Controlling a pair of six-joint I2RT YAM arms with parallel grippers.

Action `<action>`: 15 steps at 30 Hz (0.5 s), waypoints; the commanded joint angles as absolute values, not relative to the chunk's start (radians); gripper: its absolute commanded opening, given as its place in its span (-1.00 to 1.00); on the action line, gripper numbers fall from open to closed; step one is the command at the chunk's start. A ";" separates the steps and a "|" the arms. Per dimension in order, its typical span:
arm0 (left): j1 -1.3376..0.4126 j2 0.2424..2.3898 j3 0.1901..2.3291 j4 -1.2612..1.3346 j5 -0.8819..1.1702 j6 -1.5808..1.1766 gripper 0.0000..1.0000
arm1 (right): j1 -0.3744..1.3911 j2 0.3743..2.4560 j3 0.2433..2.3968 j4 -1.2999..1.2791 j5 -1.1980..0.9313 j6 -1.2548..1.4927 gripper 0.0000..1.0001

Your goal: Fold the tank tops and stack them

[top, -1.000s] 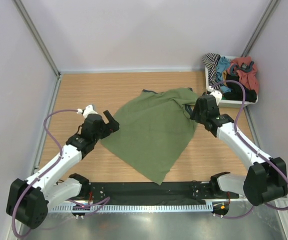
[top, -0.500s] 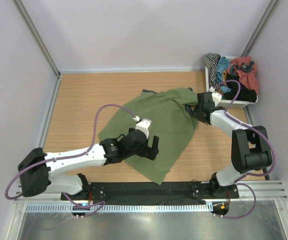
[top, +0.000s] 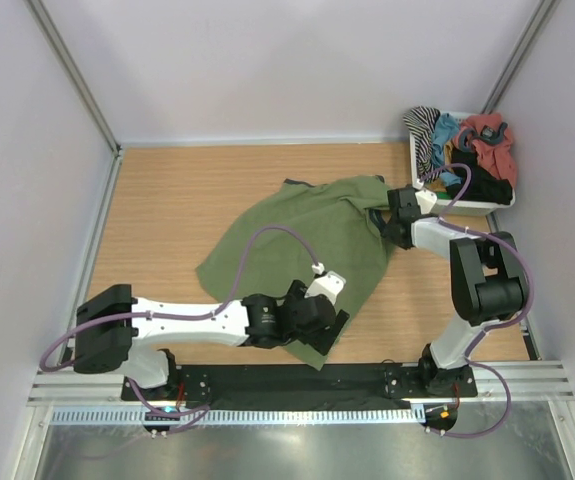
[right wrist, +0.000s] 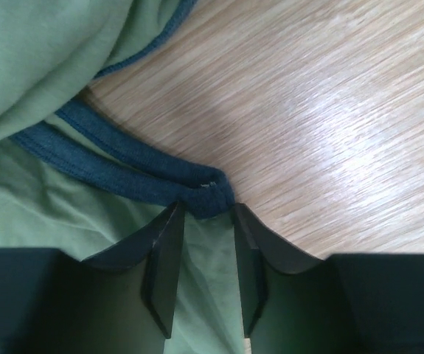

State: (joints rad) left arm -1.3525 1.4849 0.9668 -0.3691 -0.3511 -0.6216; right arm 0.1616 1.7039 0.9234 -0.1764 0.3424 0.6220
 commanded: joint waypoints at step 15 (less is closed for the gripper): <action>-1.471 1.626 1.107 -0.477 -0.331 -0.640 0.25 | 0.160 1.634 0.884 -0.109 0.370 0.646 -0.97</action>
